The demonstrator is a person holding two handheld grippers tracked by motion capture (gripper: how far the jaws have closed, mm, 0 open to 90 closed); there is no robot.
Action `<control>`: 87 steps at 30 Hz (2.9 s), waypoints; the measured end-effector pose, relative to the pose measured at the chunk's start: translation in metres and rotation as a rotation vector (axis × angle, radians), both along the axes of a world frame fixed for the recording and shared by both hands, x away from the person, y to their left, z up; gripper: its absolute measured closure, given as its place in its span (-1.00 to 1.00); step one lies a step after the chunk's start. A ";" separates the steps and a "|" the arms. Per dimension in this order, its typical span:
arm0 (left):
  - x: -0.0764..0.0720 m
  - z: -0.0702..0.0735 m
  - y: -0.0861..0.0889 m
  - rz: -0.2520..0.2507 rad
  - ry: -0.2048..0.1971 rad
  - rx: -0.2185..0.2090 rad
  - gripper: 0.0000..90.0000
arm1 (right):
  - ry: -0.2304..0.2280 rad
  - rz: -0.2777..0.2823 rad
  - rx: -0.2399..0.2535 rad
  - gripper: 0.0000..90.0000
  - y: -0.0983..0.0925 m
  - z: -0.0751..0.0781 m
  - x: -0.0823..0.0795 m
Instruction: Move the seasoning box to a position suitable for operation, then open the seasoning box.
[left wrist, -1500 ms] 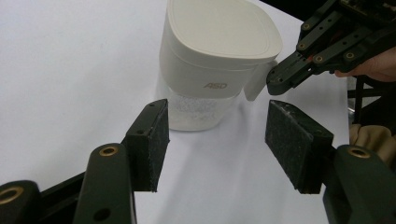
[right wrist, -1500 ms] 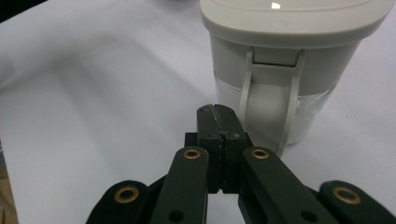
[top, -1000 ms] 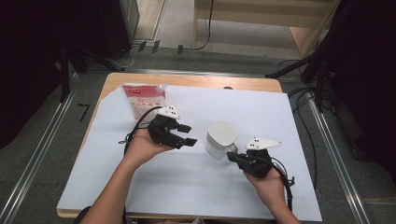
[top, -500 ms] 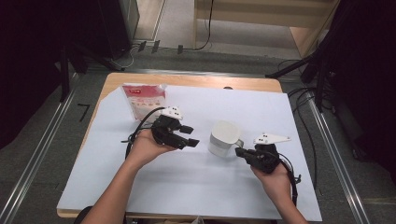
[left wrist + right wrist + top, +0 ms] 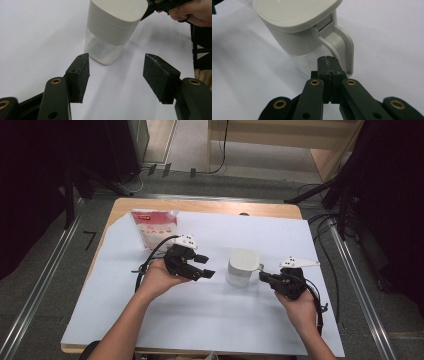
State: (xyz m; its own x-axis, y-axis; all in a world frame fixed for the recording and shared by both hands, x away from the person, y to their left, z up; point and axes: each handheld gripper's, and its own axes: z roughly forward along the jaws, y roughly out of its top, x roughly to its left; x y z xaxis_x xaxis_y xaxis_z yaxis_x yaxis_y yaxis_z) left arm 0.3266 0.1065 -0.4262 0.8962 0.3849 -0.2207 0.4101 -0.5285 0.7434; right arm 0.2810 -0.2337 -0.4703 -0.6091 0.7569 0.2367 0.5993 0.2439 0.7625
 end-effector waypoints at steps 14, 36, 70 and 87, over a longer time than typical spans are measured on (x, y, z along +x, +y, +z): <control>-0.001 0.001 -0.001 -0.002 -0.003 -0.003 -0.18 | 0.002 0.006 -0.003 1.00 -0.006 -0.001 0.020; 0.012 0.006 -0.018 -0.072 -0.015 0.032 -0.25 | -0.017 -0.001 0.035 1.00 -0.037 0.023 0.026; 0.053 0.002 -0.061 -0.177 -0.010 0.104 -0.76 | 0.015 0.049 0.024 1.00 -0.019 0.018 0.054; 0.059 0.002 -0.078 -0.217 -0.015 0.126 -0.72 | 0.010 0.039 0.027 1.00 -0.019 0.018 0.054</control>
